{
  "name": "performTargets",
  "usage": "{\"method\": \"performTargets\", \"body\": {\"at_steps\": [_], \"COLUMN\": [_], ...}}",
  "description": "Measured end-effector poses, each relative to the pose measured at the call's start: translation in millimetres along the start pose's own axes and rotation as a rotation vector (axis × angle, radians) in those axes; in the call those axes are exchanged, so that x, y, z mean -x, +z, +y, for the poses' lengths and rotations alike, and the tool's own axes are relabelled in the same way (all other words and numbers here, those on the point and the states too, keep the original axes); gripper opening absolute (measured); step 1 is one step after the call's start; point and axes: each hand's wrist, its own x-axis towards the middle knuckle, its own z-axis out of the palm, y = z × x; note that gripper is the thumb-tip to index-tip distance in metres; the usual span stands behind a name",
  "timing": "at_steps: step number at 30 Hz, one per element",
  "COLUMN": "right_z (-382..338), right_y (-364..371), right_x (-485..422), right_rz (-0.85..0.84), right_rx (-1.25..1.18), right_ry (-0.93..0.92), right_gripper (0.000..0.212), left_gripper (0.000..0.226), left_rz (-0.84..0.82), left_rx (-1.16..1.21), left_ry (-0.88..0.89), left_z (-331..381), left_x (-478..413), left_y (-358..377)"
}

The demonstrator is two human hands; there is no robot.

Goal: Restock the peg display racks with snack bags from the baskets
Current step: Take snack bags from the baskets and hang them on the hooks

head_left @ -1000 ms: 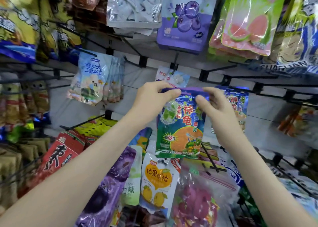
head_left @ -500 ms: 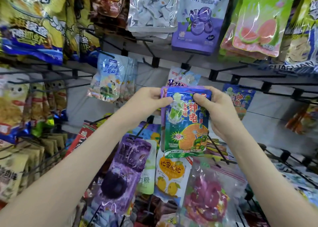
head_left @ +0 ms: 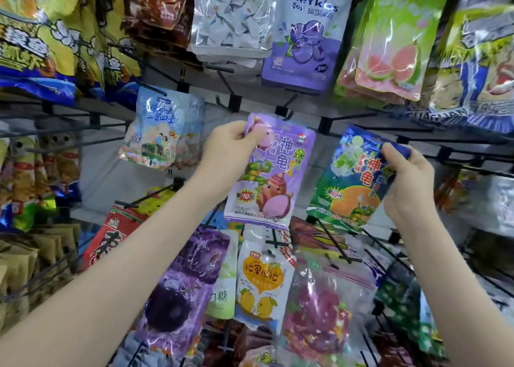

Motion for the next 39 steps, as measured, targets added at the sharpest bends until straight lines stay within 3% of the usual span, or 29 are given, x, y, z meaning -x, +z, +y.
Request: {"method": "performTargets", "body": {"at_steps": [7,11,12,15,18,26,30,33,39], "right_z": [-7,-13,-13,-15,-15,-21,-24,-23,6], "right_y": [-29,-36,-37,-42,-49,-56,-54,-55,-54], "right_x": [-13,-22,-24,-28,-31,-38,-38,-45,-75], "right_rz": [0.146,0.078,0.057,0.010,-0.036,-0.132,-0.132,-0.094,-0.037], "right_rx": [0.123,0.151,0.145,0.143,0.195,0.327,0.312,0.356,0.430], "right_ry": [-0.089,-0.052,-0.043,-0.014,-0.009,-0.027,0.007,0.030,0.099], "right_gripper": [0.020,0.016,0.017,0.016,0.011,0.013,0.013,0.013,0.010], "left_gripper": [0.022,0.059,0.060,0.035,0.025,0.021,0.039,0.023,0.024], "left_rz": [-0.066,-0.105,-0.120,-0.135,-0.131,-0.131,-0.127,-0.116,-0.104], "left_rx": [0.024,0.054,0.057,0.039,0.026,0.034,0.056,0.064,0.051], "left_ry": [-0.009,-0.020,-0.028,-0.065,-0.076,-0.103,-0.127,-0.128,-0.142], "left_z": [4,-1,-1,-2,-5,-13,-13,-14,-16], "left_x": [-5,-5,-5,-3,-2,2,3,4,4], "left_y": [46,65,69,80,89,100,101,105,110]}}
